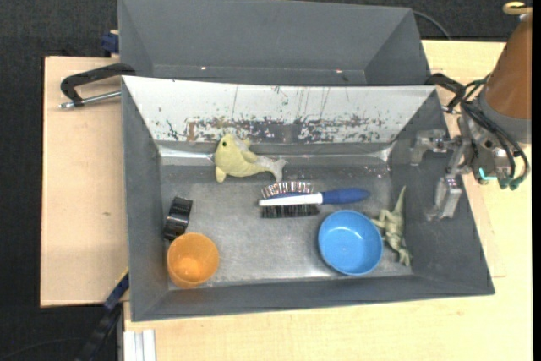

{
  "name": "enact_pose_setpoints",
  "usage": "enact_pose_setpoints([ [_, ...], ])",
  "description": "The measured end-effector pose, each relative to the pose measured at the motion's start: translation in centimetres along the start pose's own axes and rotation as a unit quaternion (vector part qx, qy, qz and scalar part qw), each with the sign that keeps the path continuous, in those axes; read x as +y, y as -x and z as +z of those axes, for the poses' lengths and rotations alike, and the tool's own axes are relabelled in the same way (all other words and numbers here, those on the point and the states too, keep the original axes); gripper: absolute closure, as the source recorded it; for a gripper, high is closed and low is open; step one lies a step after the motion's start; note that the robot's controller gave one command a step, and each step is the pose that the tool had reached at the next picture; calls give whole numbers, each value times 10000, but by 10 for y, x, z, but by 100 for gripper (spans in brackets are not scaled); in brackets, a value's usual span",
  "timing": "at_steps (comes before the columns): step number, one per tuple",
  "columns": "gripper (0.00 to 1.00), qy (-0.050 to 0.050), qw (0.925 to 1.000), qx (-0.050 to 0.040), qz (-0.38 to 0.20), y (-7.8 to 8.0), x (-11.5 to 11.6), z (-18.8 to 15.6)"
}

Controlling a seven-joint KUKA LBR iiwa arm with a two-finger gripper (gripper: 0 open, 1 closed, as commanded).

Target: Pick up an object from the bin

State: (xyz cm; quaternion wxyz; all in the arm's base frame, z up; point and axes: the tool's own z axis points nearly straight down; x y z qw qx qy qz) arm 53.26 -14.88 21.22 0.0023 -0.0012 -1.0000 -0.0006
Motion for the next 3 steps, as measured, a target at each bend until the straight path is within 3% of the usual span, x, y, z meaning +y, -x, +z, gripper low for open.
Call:
enact_pose_setpoints([
  [1,0,13,9950,7,-995,-14,60,115],
  [2,100,-6,9951,-39,-983,-11,58,111],
  [3,100,-26,9944,-96,-1051,-18,59,-79],
])
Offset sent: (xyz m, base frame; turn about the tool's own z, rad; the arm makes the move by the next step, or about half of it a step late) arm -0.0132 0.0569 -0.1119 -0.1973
